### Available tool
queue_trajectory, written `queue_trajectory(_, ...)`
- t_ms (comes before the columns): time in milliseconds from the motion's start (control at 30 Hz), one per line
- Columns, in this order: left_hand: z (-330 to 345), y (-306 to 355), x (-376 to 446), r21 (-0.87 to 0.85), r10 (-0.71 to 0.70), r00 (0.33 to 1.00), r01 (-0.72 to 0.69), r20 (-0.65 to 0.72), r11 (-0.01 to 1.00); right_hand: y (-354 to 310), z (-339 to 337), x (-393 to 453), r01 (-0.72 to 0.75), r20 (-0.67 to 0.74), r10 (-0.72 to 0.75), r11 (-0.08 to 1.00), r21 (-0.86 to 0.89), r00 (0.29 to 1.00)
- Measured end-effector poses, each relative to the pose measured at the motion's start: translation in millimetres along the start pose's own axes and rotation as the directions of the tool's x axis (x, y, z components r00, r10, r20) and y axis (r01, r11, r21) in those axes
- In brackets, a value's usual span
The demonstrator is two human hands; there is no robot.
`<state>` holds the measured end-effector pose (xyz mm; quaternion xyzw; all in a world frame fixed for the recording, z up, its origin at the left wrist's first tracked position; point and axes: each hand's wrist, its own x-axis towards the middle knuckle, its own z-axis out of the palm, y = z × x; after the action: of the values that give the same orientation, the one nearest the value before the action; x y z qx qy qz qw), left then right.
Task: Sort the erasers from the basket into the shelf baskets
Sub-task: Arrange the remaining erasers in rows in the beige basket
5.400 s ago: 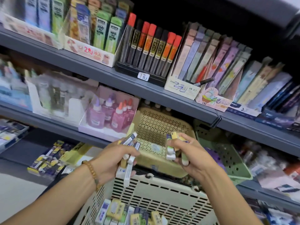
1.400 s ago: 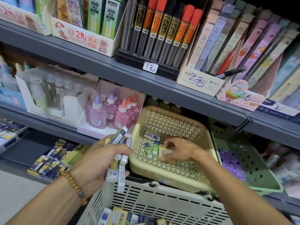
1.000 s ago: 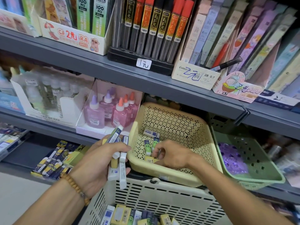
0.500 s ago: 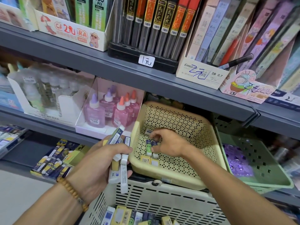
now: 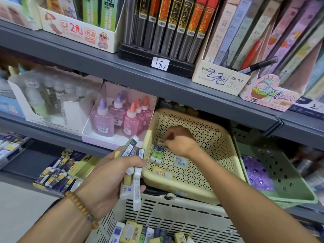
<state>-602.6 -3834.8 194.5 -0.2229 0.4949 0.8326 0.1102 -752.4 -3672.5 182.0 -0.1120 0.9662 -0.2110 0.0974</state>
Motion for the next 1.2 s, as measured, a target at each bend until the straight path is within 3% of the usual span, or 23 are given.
queue_trajectory(133, -1, 1, -1, 0.006, 0.007, 1.000, -0.007, -0.005, 1.000, 12, -8, 6, -0.016, 0.075, 0.022, 0.996, -0.082, 0.997)
queue_trajectory(333, -1, 0, -2, 0.002, 0.014, 1.000, -0.014, -0.011, 1.000, 10, -6, 20, -0.084, 0.034, 0.088, 0.992, -0.090, 0.996)
queue_trajectory(467, 4, 2, -1, 0.012, 0.016, 1.000, -0.016, -0.027, 1.000, 3, 1, 27, -0.237, 0.107, 0.215, 0.927, 0.290, 0.971)
queue_trajectory(633, 3, 2, -1, 0.003, 0.014, 1.000, -0.014, -0.012, 1.000, -3, 0, 25, -0.264, 0.168, 0.210, 0.860, 0.437, 0.963)
queue_trajectory(733, 0, 2, -2, 0.020, 0.008, 1.000, -0.008, 0.002, 1.000, 0, -11, 12, -0.236, 0.124, 0.204, 0.891, 0.388, 0.971)
queue_trajectory(867, -6, 4, -3, 0.024, -0.028, 1.000, 0.028, -0.013, 0.999, 4, -18, -25, -0.195, 0.228, 0.181, 0.980, 0.042, 0.957)
queue_trajectory(1000, -8, 6, -7, 0.013, -0.047, 0.999, 0.047, 0.011, 0.999, 2, -9, -57, -0.199, 0.377, 0.156, 0.977, 0.077, 0.913)
queue_trajectory(1200, -10, 10, -10, 0.036, -0.062, 0.998, 0.061, 0.033, 0.997, -5, -9, -63, -0.261, 0.349, 0.177, 0.942, 0.209, 0.920)
